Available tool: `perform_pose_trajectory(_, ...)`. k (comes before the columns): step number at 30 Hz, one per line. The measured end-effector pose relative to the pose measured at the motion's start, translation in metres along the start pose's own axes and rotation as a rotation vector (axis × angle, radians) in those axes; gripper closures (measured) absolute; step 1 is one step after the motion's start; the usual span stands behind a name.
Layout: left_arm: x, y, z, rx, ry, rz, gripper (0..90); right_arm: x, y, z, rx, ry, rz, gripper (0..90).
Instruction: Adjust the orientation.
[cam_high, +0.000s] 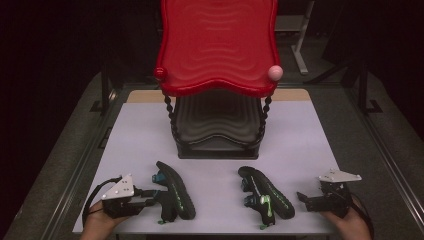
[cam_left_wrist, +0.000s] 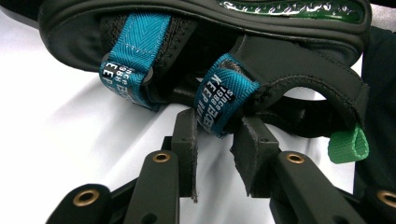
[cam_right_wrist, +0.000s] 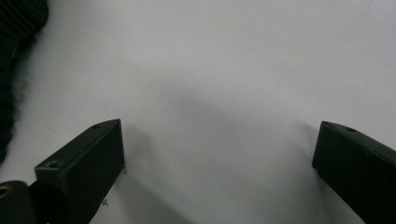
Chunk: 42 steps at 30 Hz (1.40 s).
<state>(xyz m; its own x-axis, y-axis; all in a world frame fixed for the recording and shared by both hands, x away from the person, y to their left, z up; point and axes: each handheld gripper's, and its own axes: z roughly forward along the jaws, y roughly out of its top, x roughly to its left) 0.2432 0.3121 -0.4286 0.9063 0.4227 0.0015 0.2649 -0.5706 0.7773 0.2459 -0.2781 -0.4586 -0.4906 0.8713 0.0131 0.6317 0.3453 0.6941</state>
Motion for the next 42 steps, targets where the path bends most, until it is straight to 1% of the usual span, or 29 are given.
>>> perform_pose_trajectory(4, 0.001, 0.006, -0.001, -0.038, -0.012, -0.022, 71.6, 0.0, 0.0, 0.0, 0.0, 0.0, 0.0, 1.6)
perform_pose_trajectory(7, 0.002, 0.012, 0.0, -0.06, -0.018, -0.022, 72.0, 0.0, 0.0, 0.0, 0.0, 0.0, 0.0, 1.6)
perform_pose_trajectory(9, 0.003, 0.019, 0.002, -0.08, -0.024, -0.027, 72.5, 0.0, 0.0, 0.0, 0.0, 0.0, 0.0, 1.6)
perform_pose_trajectory(10, 0.003, 0.019, 0.002, -0.08, -0.024, -0.027, 72.7, 0.0, 0.0, 0.0, 0.0, 0.0, 0.0, 1.6)
perform_pose_trajectory(11, 0.004, 0.023, 0.003, -0.092, -0.031, -0.036, 72.7, 0.0, 0.0, 0.0, 0.0, 0.0, 0.0, 1.6)
perform_pose_trajectory(12, 0.004, 0.023, 0.003, -0.092, -0.031, -0.036, 72.8, 0.0, 0.0, 0.0, 0.0, 0.0, 0.0, 1.6)
perform_pose_trajectory(13, 0.005, 0.026, 0.005, -0.1, -0.039, -0.049, 72.8, 0.0, 0.0, 0.0, 0.0, 0.0, 0.0, 1.6)
perform_pose_trajectory(19, 0.007, 0.038, 0.01, -0.118, -0.045, -0.048, 73.9, 0.0, 0.0, 0.0, 0.0, 0.0, 0.0, 1.6)
perform_pose_trajectory(26, 0.01, 0.049, 0.017, -0.148, -0.073, -0.056, 74.0, 0.0, 0.0, 0.0, 0.0, 0.0, 0.0, 1.6)
perform_pose_trajectory(28, 0.012, 0.054, 0.022, -0.156, -0.081, -0.052, 74.0, 0.0, 0.0, 0.0, 0.0, 0.0, 0.0, 1.6)
perform_pose_trajectory(29, 0.012, 0.054, 0.022, -0.156, -0.081, -0.052, 74.1, 0.0, 0.0, 0.0, 0.0, 0.0, 0.0, 1.6)
perform_pose_trajectory(36, 0.013, 0.069, 0.035, -0.166, -0.087, -0.025, 74.4, 0.0, 0.0, 0.0, -0.001, 0.0, 0.0, 1.6)
perform_pose_trajectory(37, 0.012, 0.073, 0.04, -0.174, -0.088, -0.025, 74.6, 0.0, 0.0, 0.0, 0.0, 0.0, 0.0, 1.6)
perform_pose_trajectory(38, 0.012, 0.073, 0.04, -0.174, -0.088, -0.025, 74.7, 0.0, 0.0, 0.0, 0.0, 0.0, 0.0, 1.6)
perform_pose_trajectory(42, 0.012, 0.082, 0.052, -0.177, -0.087, -0.011, 75.2, 0.0, 0.0, 0.0, -0.001, 0.0, 0.0, 1.6)
